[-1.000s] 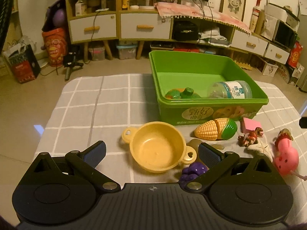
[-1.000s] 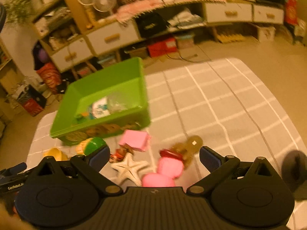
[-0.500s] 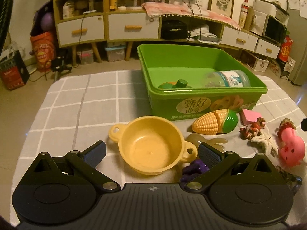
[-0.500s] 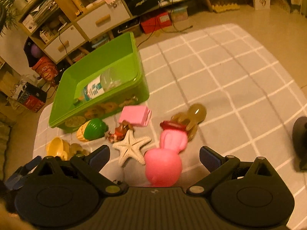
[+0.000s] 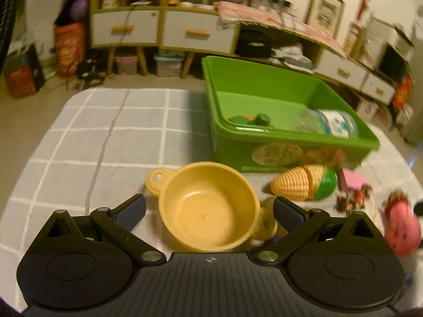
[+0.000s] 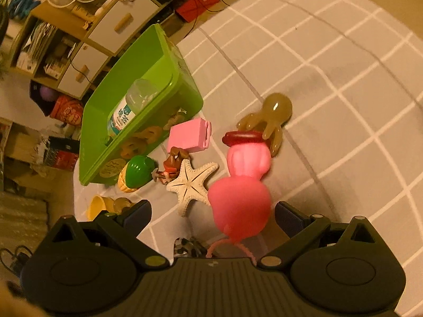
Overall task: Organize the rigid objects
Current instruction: 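Grasp the pink pig with the right tool while the left tool grasps the yellow pot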
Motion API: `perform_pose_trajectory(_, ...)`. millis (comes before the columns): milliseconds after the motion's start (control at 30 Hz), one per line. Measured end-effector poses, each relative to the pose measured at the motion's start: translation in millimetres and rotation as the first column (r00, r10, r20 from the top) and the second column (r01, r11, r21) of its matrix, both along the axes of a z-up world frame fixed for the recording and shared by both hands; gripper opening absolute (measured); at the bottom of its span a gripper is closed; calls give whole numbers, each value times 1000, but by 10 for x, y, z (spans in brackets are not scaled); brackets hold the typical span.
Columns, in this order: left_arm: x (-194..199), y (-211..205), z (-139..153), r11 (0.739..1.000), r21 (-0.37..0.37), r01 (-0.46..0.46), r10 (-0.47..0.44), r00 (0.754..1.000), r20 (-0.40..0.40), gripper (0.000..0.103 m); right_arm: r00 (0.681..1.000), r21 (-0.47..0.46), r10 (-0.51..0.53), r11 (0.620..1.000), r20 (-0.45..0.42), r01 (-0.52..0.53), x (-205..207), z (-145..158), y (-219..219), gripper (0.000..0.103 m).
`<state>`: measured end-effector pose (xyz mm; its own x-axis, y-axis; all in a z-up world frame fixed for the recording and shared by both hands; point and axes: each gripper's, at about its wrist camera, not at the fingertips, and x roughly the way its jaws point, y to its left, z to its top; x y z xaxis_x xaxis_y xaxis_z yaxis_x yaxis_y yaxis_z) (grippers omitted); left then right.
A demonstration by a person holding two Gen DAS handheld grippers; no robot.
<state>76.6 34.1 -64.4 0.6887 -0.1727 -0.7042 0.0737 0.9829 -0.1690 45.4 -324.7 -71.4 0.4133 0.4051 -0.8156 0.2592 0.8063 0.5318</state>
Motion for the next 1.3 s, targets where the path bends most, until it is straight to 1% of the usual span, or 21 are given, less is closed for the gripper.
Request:
perform_pose_trajectory(100, 35, 59, -11, 996, -67, -53, 51, 998, -24, 100, 1000, 4, -9, 1000, -4, 9, 8, -17, 7, 77)
perform_pose_trajectory(167, 58, 66, -15, 994, -82, -71, 69, 997, -35, 99, 1000, -4, -13, 1000, -6, 13, 12, -32, 9, 77)
perform_pose_trajectory(300, 71, 13, -13, 995, -64, -82, 79, 996, -45, 97, 999, -9, -37, 999, -12, 37, 24, -71, -8, 77)
perform_pose_trajectory(500, 96, -41, -38, 993, -55, -102, 99, 993, -63, 89, 998, 8, -60, 998, -33, 61, 27, -136, -43, 76)
perform_pose_trajectory(633, 95, -61, -48, 991, -45, -126, 123, 990, -70, 82, 998, -2, -58, 998, -32, 58, 26, -146, -25, 69)
perform_pose_trajectory(767, 83, -86, -34, 991, -31, -129, 126, 989, -70, 82, 998, -9, -63, 998, -24, 63, 22, -140, -27, 61)
perform_pose_trajectory(967, 81, -99, -11, 991, -31, -130, 128, 989, -71, 82, 997, -11, -74, 997, -15, 74, 22, -133, -44, 52)
perform_pose_trajectory(1267, 67, -175, 58, 995, -3, -96, 95, 994, -53, 82, 998, -44, -68, 997, 11, 68, 14, -103, -60, 29)
perform_pose_trajectory(1300, 64, -179, 65, 996, -1, -94, 94, 994, -51, 82, 998, -48, -66, 997, 16, 67, 12, -97, -60, 29)
